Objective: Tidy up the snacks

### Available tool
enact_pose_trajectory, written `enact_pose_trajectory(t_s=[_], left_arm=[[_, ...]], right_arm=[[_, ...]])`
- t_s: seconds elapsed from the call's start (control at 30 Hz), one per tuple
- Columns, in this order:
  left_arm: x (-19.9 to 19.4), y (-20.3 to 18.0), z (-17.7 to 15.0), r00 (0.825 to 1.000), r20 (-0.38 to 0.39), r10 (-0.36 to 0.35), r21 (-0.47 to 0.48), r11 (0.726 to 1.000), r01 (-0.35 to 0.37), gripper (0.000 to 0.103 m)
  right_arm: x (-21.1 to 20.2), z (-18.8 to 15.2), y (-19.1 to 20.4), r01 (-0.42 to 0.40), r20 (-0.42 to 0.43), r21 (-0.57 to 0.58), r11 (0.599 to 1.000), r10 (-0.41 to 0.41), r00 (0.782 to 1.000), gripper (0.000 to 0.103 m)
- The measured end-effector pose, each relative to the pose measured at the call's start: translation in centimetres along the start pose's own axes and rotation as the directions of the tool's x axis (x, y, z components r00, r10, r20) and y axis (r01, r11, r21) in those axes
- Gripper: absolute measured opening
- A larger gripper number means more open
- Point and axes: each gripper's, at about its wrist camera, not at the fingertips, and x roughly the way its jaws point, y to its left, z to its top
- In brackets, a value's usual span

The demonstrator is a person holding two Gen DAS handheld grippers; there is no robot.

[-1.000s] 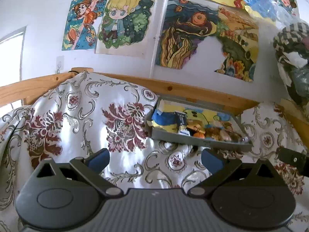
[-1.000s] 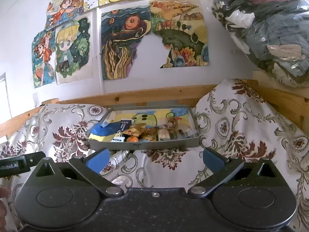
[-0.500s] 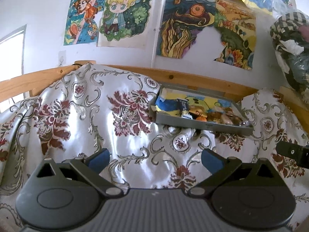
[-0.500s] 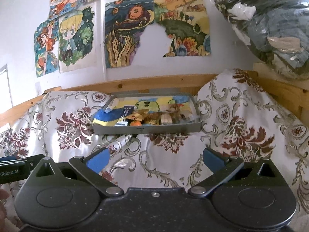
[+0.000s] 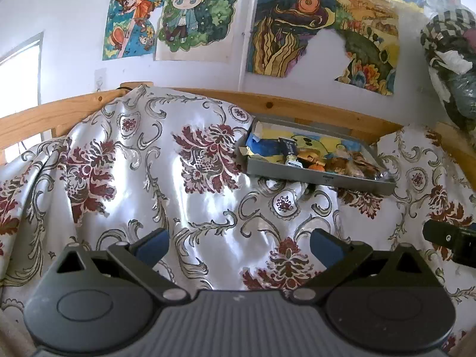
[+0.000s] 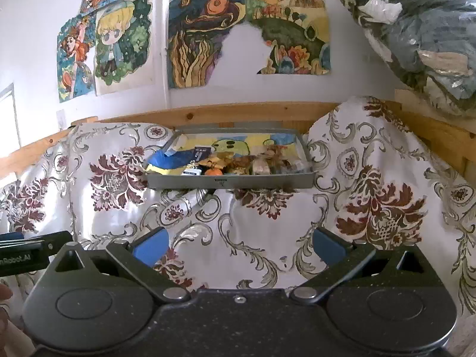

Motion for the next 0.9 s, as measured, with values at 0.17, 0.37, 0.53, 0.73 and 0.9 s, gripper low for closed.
enact_pose_trajectory(t_s=[0.17,0.37,0.53,0.73,0.9], left_arm=[[0.06,-0.16,-0.14,1.000,-0.006,0.003,0.011,1.000,-0.003,0.103],[0.06,-0.19,-0.20,1.000,-0.006,0.005,0.013,1.000,-0.005,0.103],[0.06,-0.17,-0.18,1.000,-0.007,0.004,0.012,1.000,-0.004,0.103],[0.07,-0.13,-0.17,1.000,-0.007,0.003,0.013,1.000,-0.003,0.103],[0.08,-0.13,-0.18,1.000,-0.008,0.003,0.014,1.000,-0.003,0.103]], right_arm=[[0.20,-0.11,0.03,0.003,-0.011,-0.002,1.000,-0.003,1.000,0.102],[0.26,-0.16,-0.04,0.004,-0.015,-0.001,1.000,-0.005,1.000,0.102],[0.27,-0.15,-0.03,0.004,-0.015,-0.002,1.000,-0.004,1.000,0.102],[0.25,-0.15,-0.02,0.004,-0.016,-0.002,1.000,-0.005,1.000,0.102],[0.26,-0.16,-0.04,0.004,-0.016,-0.002,1.000,-0.004,1.000,0.102]])
